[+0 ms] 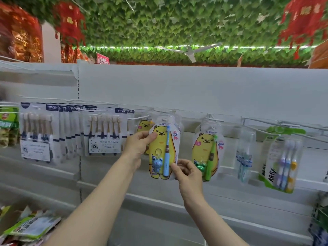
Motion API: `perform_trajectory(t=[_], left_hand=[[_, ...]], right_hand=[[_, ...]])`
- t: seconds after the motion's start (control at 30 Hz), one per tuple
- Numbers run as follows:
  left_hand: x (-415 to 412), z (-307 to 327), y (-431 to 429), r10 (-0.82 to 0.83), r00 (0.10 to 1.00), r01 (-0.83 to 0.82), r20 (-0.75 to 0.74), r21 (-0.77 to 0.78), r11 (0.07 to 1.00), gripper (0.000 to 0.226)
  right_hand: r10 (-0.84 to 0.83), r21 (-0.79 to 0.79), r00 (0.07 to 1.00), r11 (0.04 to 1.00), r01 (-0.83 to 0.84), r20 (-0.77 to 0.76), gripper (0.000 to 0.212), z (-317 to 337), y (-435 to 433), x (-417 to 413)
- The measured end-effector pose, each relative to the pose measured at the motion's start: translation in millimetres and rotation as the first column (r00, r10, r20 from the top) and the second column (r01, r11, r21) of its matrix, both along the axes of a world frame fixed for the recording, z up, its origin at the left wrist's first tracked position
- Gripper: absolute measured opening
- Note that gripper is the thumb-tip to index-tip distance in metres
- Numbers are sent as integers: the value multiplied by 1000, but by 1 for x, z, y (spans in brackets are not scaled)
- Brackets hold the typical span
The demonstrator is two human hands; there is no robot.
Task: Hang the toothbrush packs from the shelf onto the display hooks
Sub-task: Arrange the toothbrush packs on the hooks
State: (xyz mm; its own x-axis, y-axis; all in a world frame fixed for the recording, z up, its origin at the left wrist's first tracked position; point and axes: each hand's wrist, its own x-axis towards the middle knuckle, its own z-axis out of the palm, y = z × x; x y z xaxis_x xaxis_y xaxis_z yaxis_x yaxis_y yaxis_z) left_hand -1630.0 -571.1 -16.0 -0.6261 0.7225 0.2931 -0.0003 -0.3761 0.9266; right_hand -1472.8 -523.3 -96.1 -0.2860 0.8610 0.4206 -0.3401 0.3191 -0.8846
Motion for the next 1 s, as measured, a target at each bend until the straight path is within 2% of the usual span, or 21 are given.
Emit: perform_trajectory(t=[0.07,0.27,0.73,0.9,1.0], left_hand=[[-4,1,10,-12,1000,12,-11,-13,1000,16],[-15,2,41,-42,999,41,-33,-37,998,6],[-29,-2,76,-85,996,86,16,-15,996,8],[-21,-3,69,-44,998,45,42,-20,999,20],[-18,-10,58,34,999,-33,28,-47,998,29]], right_hand=[[-16,-28,1000,999,16,3,8,-1,10,-7],[-99,-88,995,991,97,-13,9,-5,37,-28],[-188,-88,982,978,187,-2,11,-7,65,-51],[-179,-101,984,979,179,5,9,-6,62,-51],[-158,-95,986,982,162,48,13,-7,54,-49]])
